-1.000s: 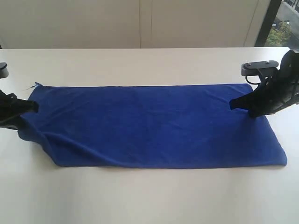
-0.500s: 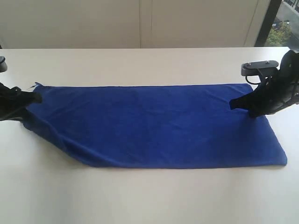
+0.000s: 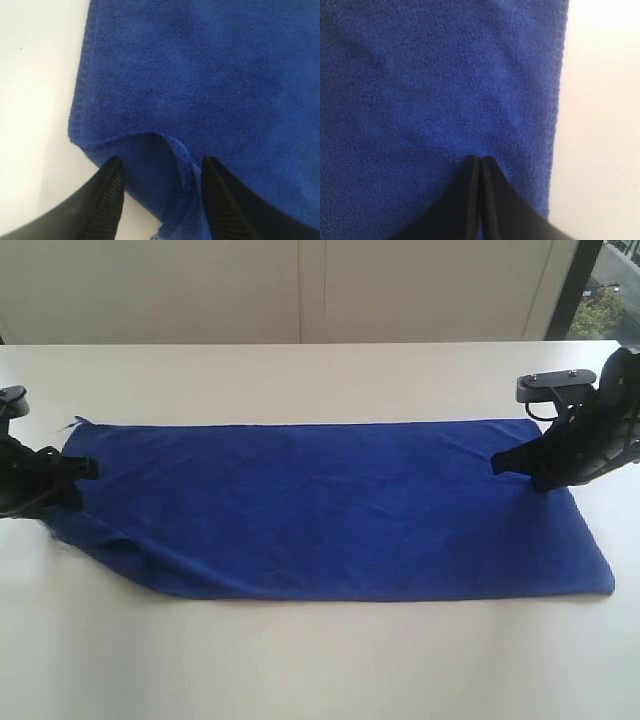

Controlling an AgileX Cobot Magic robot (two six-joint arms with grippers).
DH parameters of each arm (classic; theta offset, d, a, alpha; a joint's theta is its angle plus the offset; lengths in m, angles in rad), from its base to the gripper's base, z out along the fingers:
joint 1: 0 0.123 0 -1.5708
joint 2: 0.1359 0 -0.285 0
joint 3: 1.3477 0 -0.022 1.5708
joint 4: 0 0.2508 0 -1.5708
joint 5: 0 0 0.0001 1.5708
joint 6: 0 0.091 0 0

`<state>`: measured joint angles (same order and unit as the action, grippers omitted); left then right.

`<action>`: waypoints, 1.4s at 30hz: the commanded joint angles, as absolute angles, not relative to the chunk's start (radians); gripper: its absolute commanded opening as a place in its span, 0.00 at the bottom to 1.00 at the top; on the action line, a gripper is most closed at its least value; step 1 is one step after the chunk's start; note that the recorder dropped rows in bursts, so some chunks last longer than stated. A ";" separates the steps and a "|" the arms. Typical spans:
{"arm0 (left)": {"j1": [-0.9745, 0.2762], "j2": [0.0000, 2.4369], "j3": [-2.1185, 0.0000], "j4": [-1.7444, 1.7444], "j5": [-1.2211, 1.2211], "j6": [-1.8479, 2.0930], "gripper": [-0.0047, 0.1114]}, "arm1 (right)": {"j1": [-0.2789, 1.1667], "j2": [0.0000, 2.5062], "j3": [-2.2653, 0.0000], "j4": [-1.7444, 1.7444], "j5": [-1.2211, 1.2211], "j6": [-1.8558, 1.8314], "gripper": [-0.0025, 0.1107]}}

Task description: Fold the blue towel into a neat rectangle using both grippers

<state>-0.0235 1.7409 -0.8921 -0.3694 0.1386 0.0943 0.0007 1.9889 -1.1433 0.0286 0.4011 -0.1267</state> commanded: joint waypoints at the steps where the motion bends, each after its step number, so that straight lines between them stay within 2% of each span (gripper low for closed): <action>1: -0.024 1.684 -0.907 -0.381 0.242 0.157 0.50 | -0.007 1.994 -1.144 0.033 0.393 -0.137 0.02; 8: -0.024 1.647 -0.905 -0.381 0.306 0.241 0.50 | -0.007 1.994 -1.144 0.033 0.393 -0.137 0.02; 26: -0.024 1.722 -0.856 -0.381 0.208 0.273 0.50 | -0.007 1.994 -1.144 0.036 0.390 -0.137 0.02; 29: -0.029 1.722 -0.856 -0.384 0.211 0.273 0.44 | -0.007 1.994 -1.144 0.036 0.388 -0.137 0.02; 34: -0.061 1.722 -0.856 -0.385 0.209 0.287 0.24 | -0.007 1.994 -1.144 0.036 0.388 -0.137 0.02; 42: -0.066 1.720 -0.856 -0.385 0.212 0.290 0.09 | -0.007 1.994 -1.144 0.037 0.387 -0.135 0.02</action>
